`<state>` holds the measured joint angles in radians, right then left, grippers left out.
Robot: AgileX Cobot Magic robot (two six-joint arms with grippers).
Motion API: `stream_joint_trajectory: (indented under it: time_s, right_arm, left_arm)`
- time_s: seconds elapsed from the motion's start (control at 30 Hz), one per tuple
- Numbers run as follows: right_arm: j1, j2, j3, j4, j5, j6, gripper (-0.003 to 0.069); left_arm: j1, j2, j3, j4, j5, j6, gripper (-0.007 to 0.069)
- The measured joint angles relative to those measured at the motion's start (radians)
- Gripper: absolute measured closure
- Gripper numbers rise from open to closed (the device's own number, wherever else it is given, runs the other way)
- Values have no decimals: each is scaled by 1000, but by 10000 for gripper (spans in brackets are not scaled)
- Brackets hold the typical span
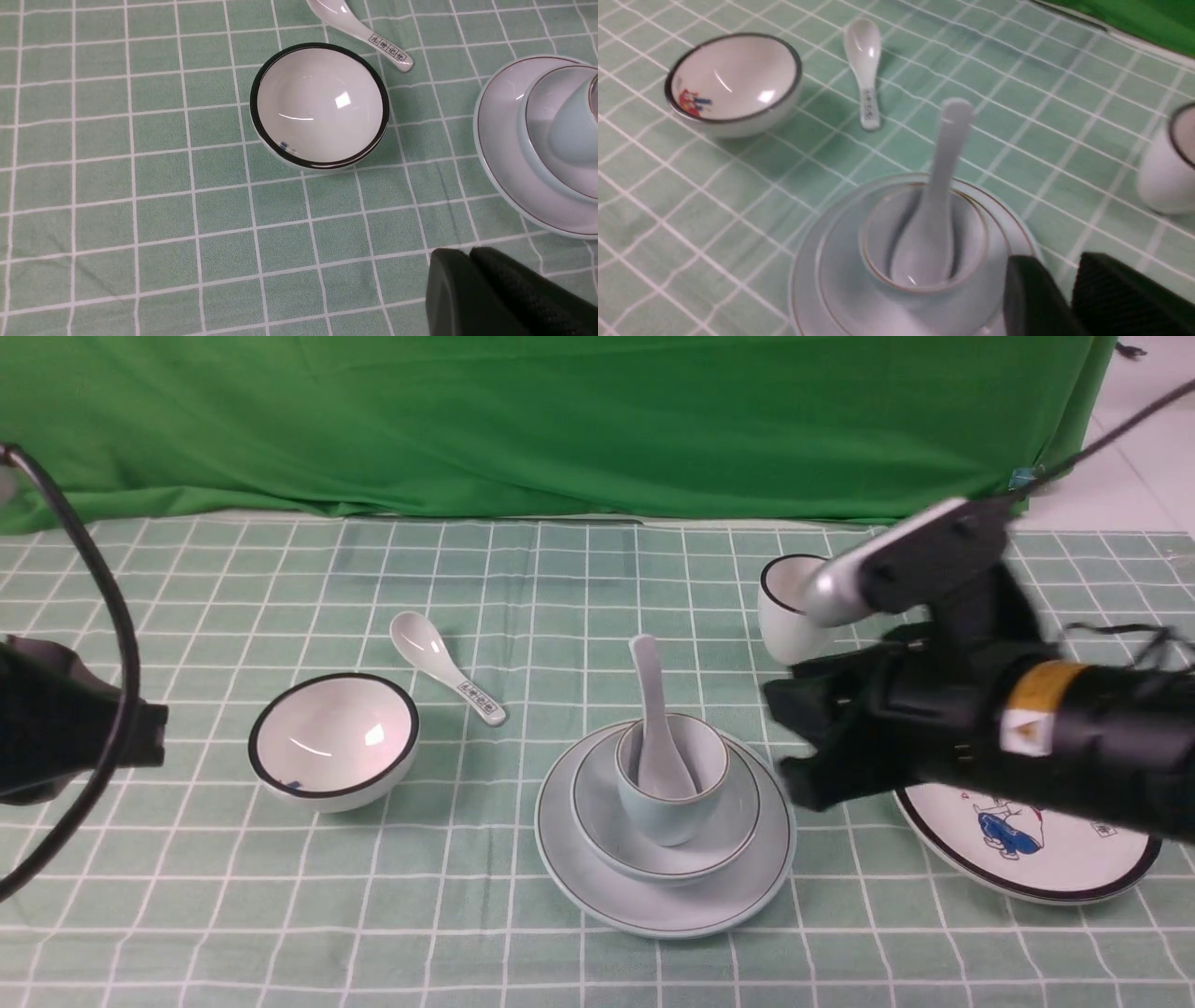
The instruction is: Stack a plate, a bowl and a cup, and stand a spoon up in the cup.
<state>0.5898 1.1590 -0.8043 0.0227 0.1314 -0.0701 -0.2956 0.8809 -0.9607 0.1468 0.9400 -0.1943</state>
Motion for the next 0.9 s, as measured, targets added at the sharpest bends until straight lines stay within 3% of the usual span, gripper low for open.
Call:
stream_joint_trajectory:
  time_s: [0.03, 0.1, 0.2, 0.47, 0.63, 0.9]
  right_arm:
    - [0, 0, 1, 0, 0, 0, 536]
    - [-82, -192, 12, -1, 131, -1, 617]
    - [-151, -400, 61, -2, 149, 3, 634]
    - [-240, -950, 377, -3, -54, 84, 637]
    - [-240, -1068, 539, -3, -242, 81, 628]
    - [-240, -1076, 562, -3, -295, 81, 566]
  left_arm:
    - [0, -1, 0, 0, 0, 0, 615]
    - [0, -6, 0, 0, 0, -4, 615]
    - [0, -20, 0, 1, 1, -7, 615]
    - [0, -146, 48, 4, 22, -14, 615]
    - [0, -314, 153, 4, 23, -14, 615]
    - [0, -569, 296, -32, 23, -32, 615]
